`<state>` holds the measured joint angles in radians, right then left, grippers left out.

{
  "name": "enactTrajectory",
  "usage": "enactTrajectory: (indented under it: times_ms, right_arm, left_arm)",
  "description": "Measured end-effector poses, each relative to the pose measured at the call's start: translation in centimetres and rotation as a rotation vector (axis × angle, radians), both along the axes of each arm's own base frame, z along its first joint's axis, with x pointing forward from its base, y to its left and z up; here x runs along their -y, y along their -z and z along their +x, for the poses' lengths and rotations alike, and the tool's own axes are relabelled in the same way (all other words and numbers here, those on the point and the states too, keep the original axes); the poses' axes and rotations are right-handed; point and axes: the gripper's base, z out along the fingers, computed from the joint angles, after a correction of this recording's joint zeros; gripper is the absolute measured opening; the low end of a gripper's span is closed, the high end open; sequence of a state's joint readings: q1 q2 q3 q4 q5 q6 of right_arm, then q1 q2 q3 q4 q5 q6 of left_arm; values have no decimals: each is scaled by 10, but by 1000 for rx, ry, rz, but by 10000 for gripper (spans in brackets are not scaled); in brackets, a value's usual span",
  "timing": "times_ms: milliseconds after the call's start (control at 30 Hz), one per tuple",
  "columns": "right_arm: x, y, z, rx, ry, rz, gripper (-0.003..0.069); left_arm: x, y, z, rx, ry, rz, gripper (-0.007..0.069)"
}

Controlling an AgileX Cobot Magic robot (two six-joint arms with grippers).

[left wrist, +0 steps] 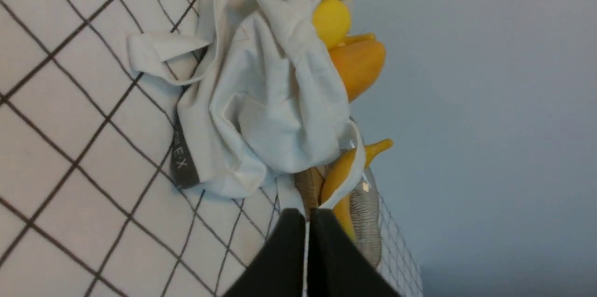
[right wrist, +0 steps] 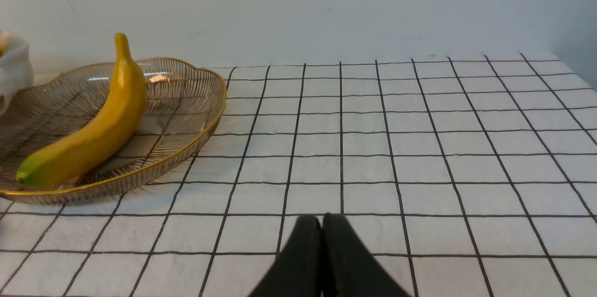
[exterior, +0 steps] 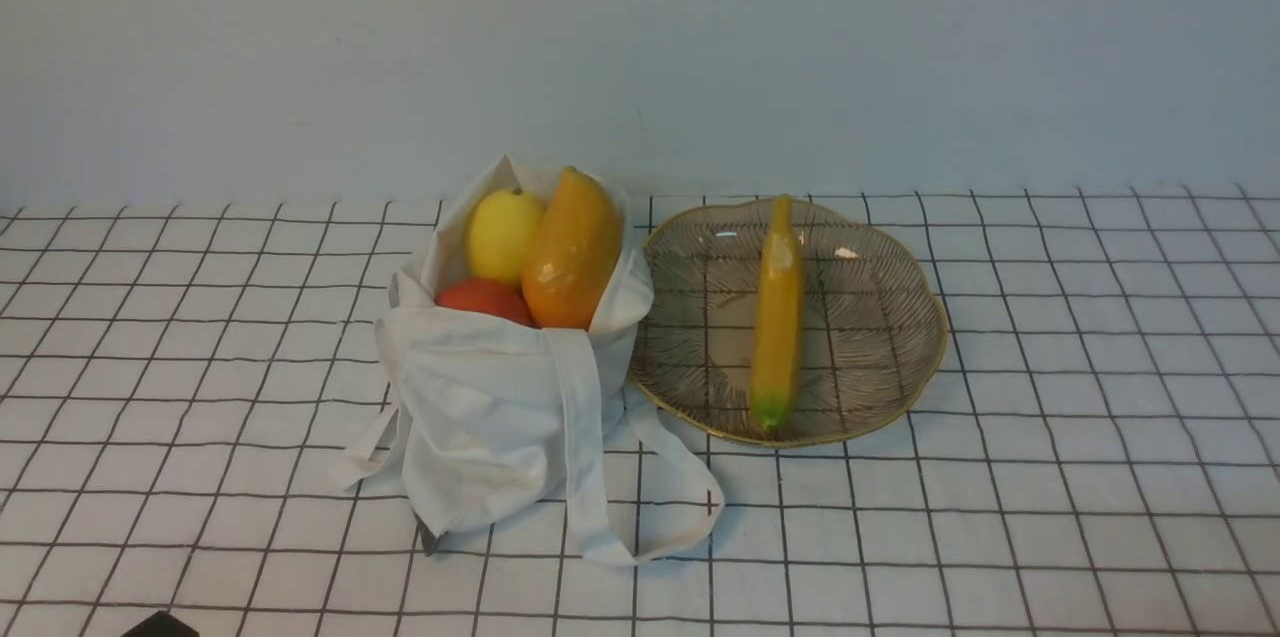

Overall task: Take the fruit out of the bag on the white checkered tablecloth and place them on the plate.
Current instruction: 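Reach into the cloth bag and grasp the fruit inside with the left gripper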

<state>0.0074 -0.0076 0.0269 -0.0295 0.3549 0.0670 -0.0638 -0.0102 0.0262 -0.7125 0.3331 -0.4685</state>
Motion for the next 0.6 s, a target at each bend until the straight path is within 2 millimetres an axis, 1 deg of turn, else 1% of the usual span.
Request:
enactTrajectory:
  times_ms: [33, 100, 167, 200, 233, 267, 333, 367, 400, 467, 500, 533, 567, 600]
  right_arm:
    - [0, 0, 0, 0, 0, 0, -15]
    - [0, 0, 0, 0, 0, 0, -15]
    - [0, 0, 0, 0, 0, 0, -15]
    - [0, 0, 0, 0, 0, 0, -15]
    - [0, 0, 0, 0, 0, 0, -15]
    - [0, 0, 0, 0, 0, 0, -15]
    - [0, 0, 0, 0, 0, 0, -15]
    - [0, 0, 0, 0, 0, 0, -15]
    - [0, 0, 0, 0, 0, 0, -15]
    - [0, 0, 0, 0, 0, 0, -15]
    - [0, 0, 0, 0, 0, 0, -15]
    - [0, 0, 0, 0, 0, 0, -15]
    - [0, 0, 0, 0, 0, 0, -15]
    - [0, 0, 0, 0, 0, 0, -15]
  left_arm:
    - [0, -3, 0, 9, 5, 8, -8]
    - [2, -20, -3, 60, 33, 54, -8]
    - [4, -51, -7, 110, 76, 151, -8]
    - [5, -61, -5, 99, 94, 191, -8]
    - [5, -67, -7, 113, 101, 211, -8]
    - [7, -82, -3, 72, 143, 289, -8]
    - [9, -99, 12, -54, 221, 430, -8]
    - [9, -103, 21, -136, 267, 494, -8]
    - [10, -104, 36, -267, 336, 564, -8]
    - [8, -108, 60, -425, 430, 670, -8]
    - [8, -110, 71, -474, 464, 706, -8]
    - [7, -114, 74, -479, 473, 723, -8]
    - [8, -116, 94, -539, 518, 756, -8]
    - [8, -120, 103, -544, 532, 774, -8]
